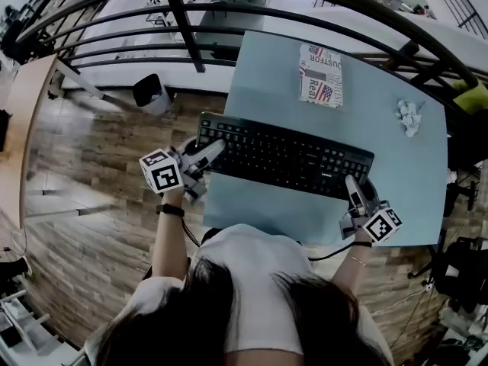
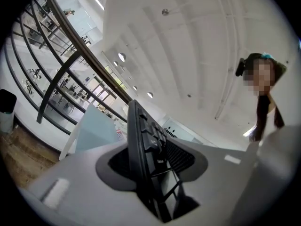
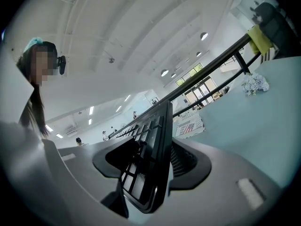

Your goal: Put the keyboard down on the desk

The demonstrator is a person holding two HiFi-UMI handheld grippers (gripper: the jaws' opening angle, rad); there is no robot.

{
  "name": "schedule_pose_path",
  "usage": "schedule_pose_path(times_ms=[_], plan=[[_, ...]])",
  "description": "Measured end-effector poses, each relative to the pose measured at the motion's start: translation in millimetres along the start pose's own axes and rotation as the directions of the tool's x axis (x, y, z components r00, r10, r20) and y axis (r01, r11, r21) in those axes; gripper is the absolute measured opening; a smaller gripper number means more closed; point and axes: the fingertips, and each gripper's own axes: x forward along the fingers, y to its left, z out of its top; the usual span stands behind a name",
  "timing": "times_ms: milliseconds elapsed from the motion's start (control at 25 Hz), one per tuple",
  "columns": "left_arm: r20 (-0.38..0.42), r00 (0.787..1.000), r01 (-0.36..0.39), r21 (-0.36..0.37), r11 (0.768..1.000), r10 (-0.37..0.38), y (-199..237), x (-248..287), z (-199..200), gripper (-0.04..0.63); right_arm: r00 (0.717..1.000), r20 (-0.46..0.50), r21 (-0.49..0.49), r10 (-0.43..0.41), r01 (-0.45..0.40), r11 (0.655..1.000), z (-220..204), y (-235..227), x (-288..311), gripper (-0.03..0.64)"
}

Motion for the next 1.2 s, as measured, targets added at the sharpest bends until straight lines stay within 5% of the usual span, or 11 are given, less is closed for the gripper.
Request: schedule_pose_path(times_ms=[360,1200], plan=[[-0.011,1.0,-0.003,-0.013,1.0,0.002,12.4,8.3,-14.3,0.213,1.0,-0.002,0.006,-0.029,0.029,1.0,-10.6,-14.8,-1.9,0.21],[-0.104,0.975,-0.206,-0.103,0.973,0.196,87.8,13.3,-95.6,0.256,0.983,-0.128,0.142,-0.13,0.148,0.979,-91.0,-86.9,8.7,0.219]])
